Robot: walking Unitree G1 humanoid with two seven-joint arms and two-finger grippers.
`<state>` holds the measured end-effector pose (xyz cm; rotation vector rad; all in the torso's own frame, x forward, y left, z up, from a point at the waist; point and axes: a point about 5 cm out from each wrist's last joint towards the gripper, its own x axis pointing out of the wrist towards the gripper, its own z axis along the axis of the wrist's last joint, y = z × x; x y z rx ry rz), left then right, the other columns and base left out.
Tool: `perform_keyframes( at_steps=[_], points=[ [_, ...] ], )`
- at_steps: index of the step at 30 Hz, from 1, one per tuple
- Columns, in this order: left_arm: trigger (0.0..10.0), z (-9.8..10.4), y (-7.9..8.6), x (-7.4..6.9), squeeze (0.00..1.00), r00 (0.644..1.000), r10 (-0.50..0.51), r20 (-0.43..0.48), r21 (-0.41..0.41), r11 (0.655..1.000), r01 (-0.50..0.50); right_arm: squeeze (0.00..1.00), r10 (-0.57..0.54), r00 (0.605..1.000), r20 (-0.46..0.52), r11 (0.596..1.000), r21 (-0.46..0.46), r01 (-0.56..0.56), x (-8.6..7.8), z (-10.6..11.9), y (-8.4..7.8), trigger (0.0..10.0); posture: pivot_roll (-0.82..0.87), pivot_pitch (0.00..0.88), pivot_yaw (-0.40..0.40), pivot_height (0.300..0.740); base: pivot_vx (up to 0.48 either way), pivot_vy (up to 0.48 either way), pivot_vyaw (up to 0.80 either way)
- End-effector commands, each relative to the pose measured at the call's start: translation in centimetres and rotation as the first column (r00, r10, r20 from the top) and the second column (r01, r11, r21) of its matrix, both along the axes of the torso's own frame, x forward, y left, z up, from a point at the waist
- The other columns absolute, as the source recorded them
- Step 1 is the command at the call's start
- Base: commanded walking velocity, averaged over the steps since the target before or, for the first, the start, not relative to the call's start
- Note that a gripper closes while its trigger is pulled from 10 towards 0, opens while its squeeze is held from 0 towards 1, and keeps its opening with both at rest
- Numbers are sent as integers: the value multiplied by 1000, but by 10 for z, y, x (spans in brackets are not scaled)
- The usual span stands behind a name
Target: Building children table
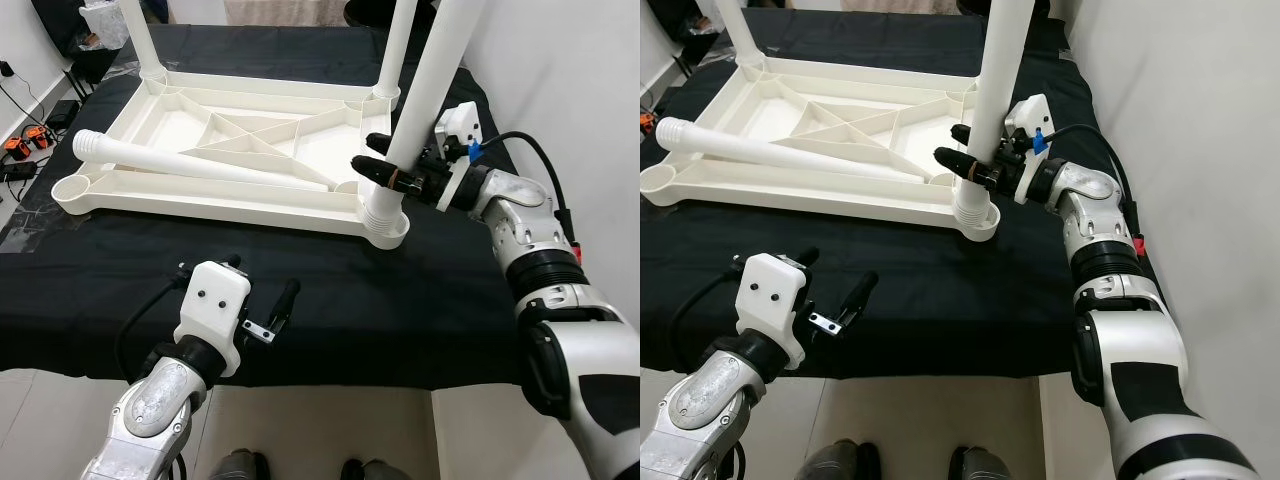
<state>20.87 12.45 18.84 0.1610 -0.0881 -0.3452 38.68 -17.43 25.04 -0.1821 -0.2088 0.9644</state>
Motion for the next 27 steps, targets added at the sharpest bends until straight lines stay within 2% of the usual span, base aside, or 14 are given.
perform_keyframes(
  at_steps=[1,4,13,22,27],
  points=[
    [10000,0,0,-4,0,1000,-8,-10,11,1000,8,0,-15,1000,-24,999,-31,14,0,-6,-4,0,118,212,-46,740,0,0,0],
    [10000,0,0,-4,0,1000,-8,-11,10,1000,8,0,-24,1000,-17,999,-31,23,2,2,-8,0,117,216,-43,740,0,0,0],
    [10000,0,-1,-3,0,1000,-11,-15,13,1000,11,0,-3,1000,-21,999,-47,2,1,6,-9,0,114,220,-41,740,0,0,0],
    [10000,-1,0,-3,0,1000,-7,-21,13,1000,7,0,80,992,-95,995,-57,-86,-5,-11,-8,0,115,223,-41,740,0,0,0],
    [10000,-1,0,-3,0,1000,-7,-21,13,1000,7,0,58,992,-112,996,-61,-65,-4,-20,-3,0,115,224,-41,740,0,0,0]
  ],
)
